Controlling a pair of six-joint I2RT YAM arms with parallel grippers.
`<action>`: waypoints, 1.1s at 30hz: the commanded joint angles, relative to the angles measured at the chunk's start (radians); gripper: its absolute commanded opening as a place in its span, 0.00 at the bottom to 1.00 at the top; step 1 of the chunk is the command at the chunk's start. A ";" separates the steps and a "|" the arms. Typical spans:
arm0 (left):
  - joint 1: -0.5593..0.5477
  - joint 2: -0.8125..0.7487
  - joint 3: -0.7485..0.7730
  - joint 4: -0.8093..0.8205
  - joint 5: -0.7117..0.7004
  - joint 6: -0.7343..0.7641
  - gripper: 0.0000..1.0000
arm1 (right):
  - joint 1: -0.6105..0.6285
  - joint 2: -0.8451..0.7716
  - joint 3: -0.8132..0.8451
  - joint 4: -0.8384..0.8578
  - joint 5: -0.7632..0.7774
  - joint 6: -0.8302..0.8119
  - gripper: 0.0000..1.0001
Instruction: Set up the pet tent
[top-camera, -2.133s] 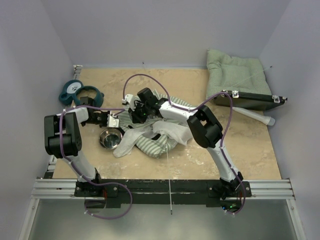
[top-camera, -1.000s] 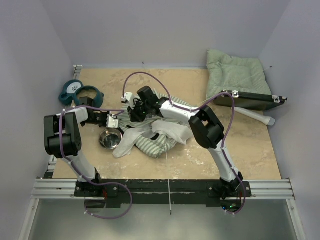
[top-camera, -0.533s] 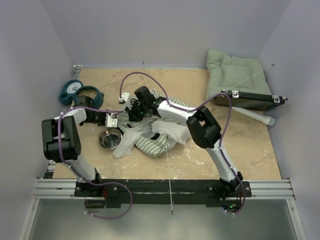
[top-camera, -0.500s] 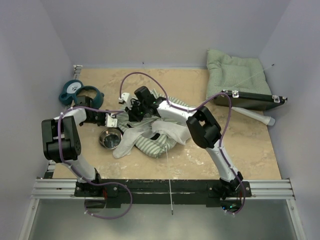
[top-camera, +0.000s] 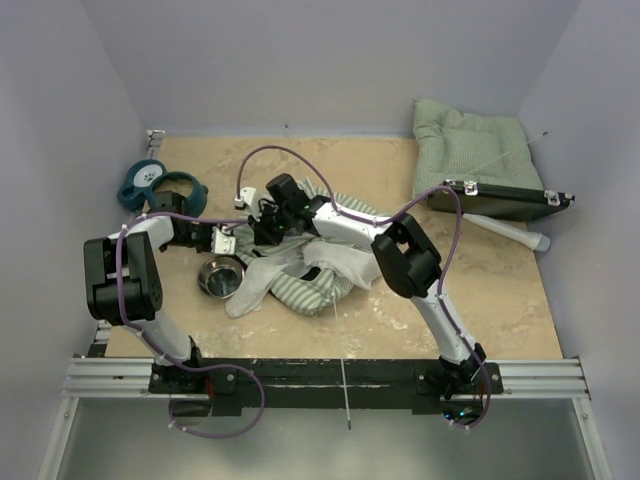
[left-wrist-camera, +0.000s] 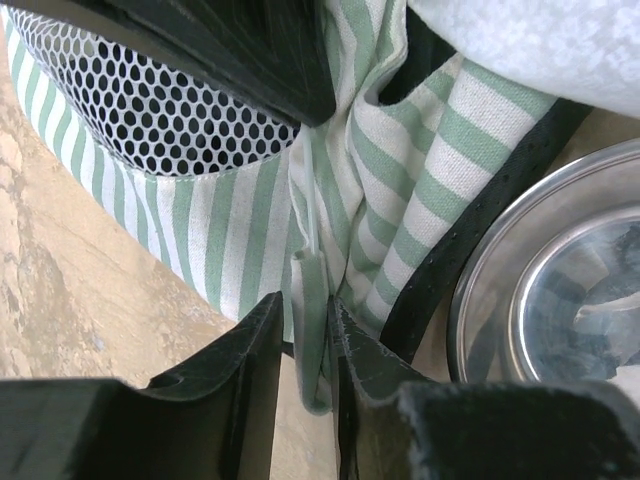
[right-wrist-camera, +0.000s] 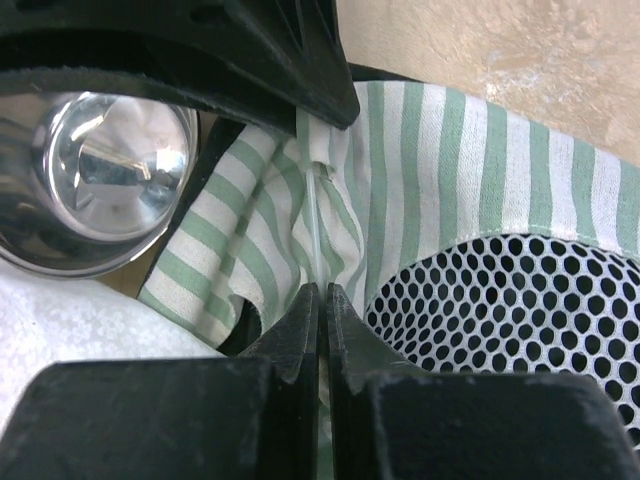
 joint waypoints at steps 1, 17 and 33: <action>-0.016 -0.022 0.026 -0.010 0.080 -0.001 0.27 | 0.016 -0.034 0.044 0.059 -0.029 0.052 0.00; -0.052 -0.034 0.016 0.111 0.068 -0.179 0.00 | 0.014 -0.008 0.067 0.074 -0.051 0.086 0.01; -0.012 -0.037 0.026 0.039 0.042 -0.116 0.21 | -0.044 -0.042 -0.023 0.063 -0.015 0.030 0.00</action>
